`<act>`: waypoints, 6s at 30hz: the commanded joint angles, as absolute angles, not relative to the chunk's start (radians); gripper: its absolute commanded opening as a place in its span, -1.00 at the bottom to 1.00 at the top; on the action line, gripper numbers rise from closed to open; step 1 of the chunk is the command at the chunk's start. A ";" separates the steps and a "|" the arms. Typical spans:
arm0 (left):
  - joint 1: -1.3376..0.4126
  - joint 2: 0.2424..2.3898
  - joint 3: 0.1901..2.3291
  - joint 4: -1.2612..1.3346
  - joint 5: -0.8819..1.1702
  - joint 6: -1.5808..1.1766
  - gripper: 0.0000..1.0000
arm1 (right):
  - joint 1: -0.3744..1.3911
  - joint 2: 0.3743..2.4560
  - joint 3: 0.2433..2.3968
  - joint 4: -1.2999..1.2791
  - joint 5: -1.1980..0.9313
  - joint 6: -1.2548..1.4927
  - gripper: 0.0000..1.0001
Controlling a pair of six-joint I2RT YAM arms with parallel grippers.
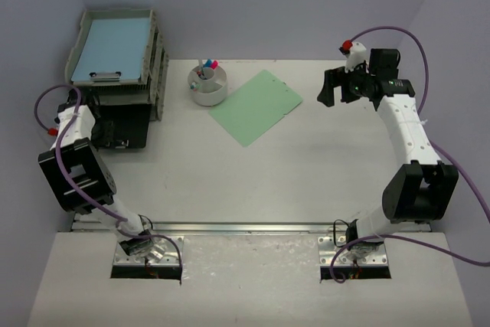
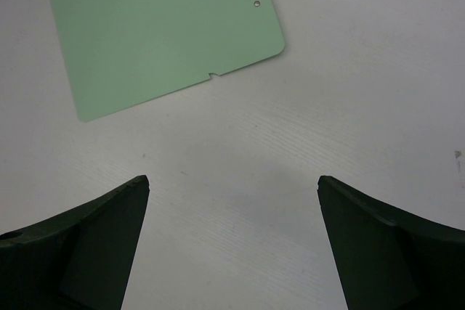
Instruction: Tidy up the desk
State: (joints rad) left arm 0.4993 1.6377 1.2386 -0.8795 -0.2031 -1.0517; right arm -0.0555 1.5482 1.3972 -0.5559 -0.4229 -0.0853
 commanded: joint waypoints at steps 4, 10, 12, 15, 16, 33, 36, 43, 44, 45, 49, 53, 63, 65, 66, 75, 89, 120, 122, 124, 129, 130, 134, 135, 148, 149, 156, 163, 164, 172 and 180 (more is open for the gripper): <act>0.451 1.742 1.391 -0.823 -0.261 -1.109 -1.00 | -0.048 1.555 1.468 -0.539 -0.410 -0.080 0.97; 0.405 1.811 1.455 -0.822 -0.275 -1.122 -1.00 | -0.048 1.558 1.480 -0.549 -0.399 -0.084 0.97; 0.389 1.833 1.474 -0.819 -0.280 -1.126 -0.98 | -0.048 1.559 1.482 -0.551 -0.395 -0.085 0.97; 0.381 1.860 1.500 -0.815 -0.278 -1.135 -0.93 | -0.048 1.560 1.487 -0.554 -0.389 -0.086 0.97; 0.379 1.868 1.509 -0.811 -0.278 -1.138 -0.89 | -0.048 1.559 1.488 -0.554 -0.387 -0.087 0.97; 0.377 1.700 1.396 -0.692 -0.116 -1.073 0.81 | -0.048 1.554 1.465 -0.529 -0.400 -0.089 0.97; 0.379 1.597 1.320 -0.654 -0.077 -0.968 0.43 | -0.048 1.556 1.460 -0.517 -0.409 -0.092 0.97; 0.380 1.355 1.187 -0.478 0.166 -0.226 -1.00 | -0.047 1.568 1.442 -0.476 -0.440 -0.095 0.97; 0.380 1.350 1.198 -0.494 0.173 -0.165 -1.00 | -0.046 1.569 1.442 -0.472 -0.444 -0.094 0.97; 0.380 1.360 1.218 -0.524 0.175 -0.077 -1.00 | -0.046 1.571 1.440 -0.466 -0.447 -0.095 0.97; 0.381 1.437 1.271 -0.652 0.163 0.297 -1.00 | -0.046 1.580 1.438 -0.453 -0.450 -0.100 0.97; 0.417 1.406 1.159 -0.590 0.169 0.765 -1.00 | -0.046 1.573 1.415 -0.429 -0.454 -0.104 0.97; 0.541 1.750 1.553 -1.145 0.538 1.472 -0.80 | -0.046 1.554 1.369 -0.411 -0.453 -0.093 0.97; 0.527 1.851 1.664 -1.313 0.527 1.582 -0.84 | -0.046 1.556 1.370 -0.411 -0.452 -0.089 0.97; 0.526 1.887 1.657 -1.317 0.519 1.615 -0.84 | -0.046 1.557 1.371 -0.412 -0.449 -0.087 0.97; 0.494 1.753 1.327 -0.986 0.461 1.859 -0.95 | -0.046 1.519 1.359 -0.443 -0.401 -0.095 0.97; 0.471 1.871 1.310 -0.841 0.403 1.944 -1.00 | -0.046 1.486 1.354 -0.473 -0.351 -0.092 0.97; 0.425 2.045 1.270 -0.098 0.367 1.845 -0.97 | -0.044 1.459 1.373 -0.508 -0.308 -0.094 0.97; 0.420 2.040 1.264 -0.066 0.381 1.850 -0.89 | -0.044 1.456 1.374 -0.506 -0.306 -0.096 0.97; 0.418 2.020 1.253 -0.066 0.405 1.859 -0.78 | -0.044 1.453 1.373 -0.506 -0.304 -0.098 0.97; 0.414 1.865 1.212 -0.321 0.538 1.935 -0.43 | -0.043 1.448 1.353 -0.489 -0.303 -0.091 0.97; 0.407 1.822 1.192 -0.384 0.565 1.954 -0.37 | -0.042 1.452 1.346 -0.481 -0.302 -0.077 0.97; 0.364 1.632 1.097 -0.506 0.667 1.960 -0.19 | -0.030 1.501 1.340 -0.450 -0.321 -0.015 0.97; 0.340 1.569 1.074 -0.542 0.700 1.934 -0.13 | -0.026 1.521 1.347 -0.437 -0.331 0.033 0.97; -0.034 1.554 1.199 -0.539 0.613 1.130 -0.18 | -0.032 2.072 1.680 -0.371 -0.566 0.303 0.96; -0.068 1.580 1.226 -0.533 0.588 1.076 -0.25 | -0.035 2.101 1.705 -0.373 -0.583 0.316 0.96; -0.291 1.777 1.295 -0.397 0.372 0.814 -0.41 | -0.049 2.268 1.844 -0.346 -0.593 0.390 0.97; -0.313 2.004 1.432 -0.376 0.232 0.695 -0.63 | -0.060 2.366 1.876 -0.293 -0.616 0.423 0.96; -0.313 2.026 1.446 -0.372 0.220 0.691 -0.65 | -0.063 2.394 1.885 -0.292 -0.618 0.426 0.97; -0.316 2.226 1.608 -0.388 0.130 0.657 -0.70 | -0.063 2.501 1.950 -0.262 -0.661 0.477 0.94; -0.337 2.322 1.662 -0.402 0.122 0.661 -0.71 | -0.042 2.570 1.936 -0.206 -0.736 0.565 0.85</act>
